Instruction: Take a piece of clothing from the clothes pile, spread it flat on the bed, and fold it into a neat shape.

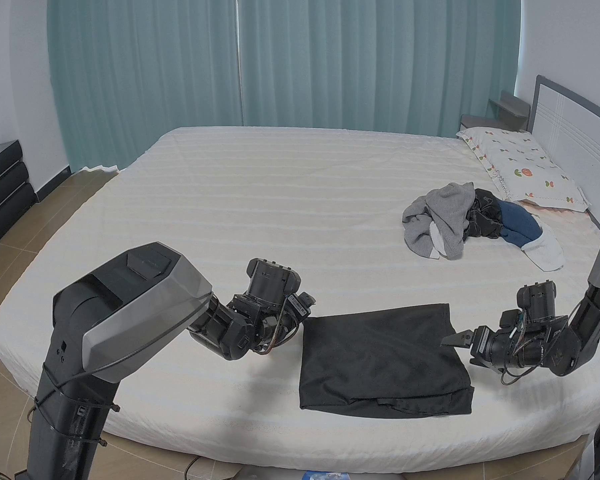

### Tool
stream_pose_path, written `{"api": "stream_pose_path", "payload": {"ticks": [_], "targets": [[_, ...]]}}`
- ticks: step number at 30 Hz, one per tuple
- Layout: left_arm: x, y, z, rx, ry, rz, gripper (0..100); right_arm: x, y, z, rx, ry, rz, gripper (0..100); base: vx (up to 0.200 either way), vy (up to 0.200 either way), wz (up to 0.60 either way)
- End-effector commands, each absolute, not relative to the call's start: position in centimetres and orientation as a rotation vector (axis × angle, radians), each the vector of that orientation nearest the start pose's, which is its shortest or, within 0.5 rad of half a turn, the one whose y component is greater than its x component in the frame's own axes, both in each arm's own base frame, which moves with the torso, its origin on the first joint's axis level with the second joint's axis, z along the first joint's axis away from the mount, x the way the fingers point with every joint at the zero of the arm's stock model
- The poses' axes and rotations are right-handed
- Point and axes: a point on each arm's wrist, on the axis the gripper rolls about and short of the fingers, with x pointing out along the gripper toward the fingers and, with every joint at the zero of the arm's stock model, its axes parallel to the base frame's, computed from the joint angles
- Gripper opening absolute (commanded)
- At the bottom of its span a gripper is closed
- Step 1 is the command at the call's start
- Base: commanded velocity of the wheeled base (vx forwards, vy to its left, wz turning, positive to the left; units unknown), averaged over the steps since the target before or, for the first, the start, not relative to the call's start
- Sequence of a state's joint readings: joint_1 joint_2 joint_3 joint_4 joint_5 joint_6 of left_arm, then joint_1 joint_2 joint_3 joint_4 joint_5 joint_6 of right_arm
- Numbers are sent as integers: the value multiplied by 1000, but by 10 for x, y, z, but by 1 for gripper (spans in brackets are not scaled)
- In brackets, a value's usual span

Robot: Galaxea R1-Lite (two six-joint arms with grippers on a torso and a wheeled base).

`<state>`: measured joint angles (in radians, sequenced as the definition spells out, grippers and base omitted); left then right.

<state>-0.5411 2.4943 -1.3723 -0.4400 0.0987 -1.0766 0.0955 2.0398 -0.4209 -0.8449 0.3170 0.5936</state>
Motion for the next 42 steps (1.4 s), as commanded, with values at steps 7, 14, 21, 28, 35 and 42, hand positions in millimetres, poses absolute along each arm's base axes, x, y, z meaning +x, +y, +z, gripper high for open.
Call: {"api": "stream_pose_path", "payload": {"ticks": [7, 14, 21, 28, 35, 42], "targets": [[397, -232, -4, -812, 793, -29, 100, 254, 38, 22, 630, 902, 166, 100, 0, 0, 0], [397, -232, -4, -811, 793, -29, 100, 252, 40, 18, 623, 925, 163, 100, 0, 0, 0], [397, -232, -4, -811, 793, -29, 100, 254, 41, 10, 620, 946, 155, 100, 0, 0, 0], [397, -232, -4, -810, 795, -28, 100, 254, 42, 8, 613, 953, 158, 0, 0, 0, 0], [397, -232, -5, -810, 795, -28, 100, 249, 41, 12, 604, 953, 156, 0, 0, 0, 0], [397, -232, -5, -810, 795, -28, 100, 243, 41, 25, 602, 918, 171, 0, 0, 0, 0]]}}
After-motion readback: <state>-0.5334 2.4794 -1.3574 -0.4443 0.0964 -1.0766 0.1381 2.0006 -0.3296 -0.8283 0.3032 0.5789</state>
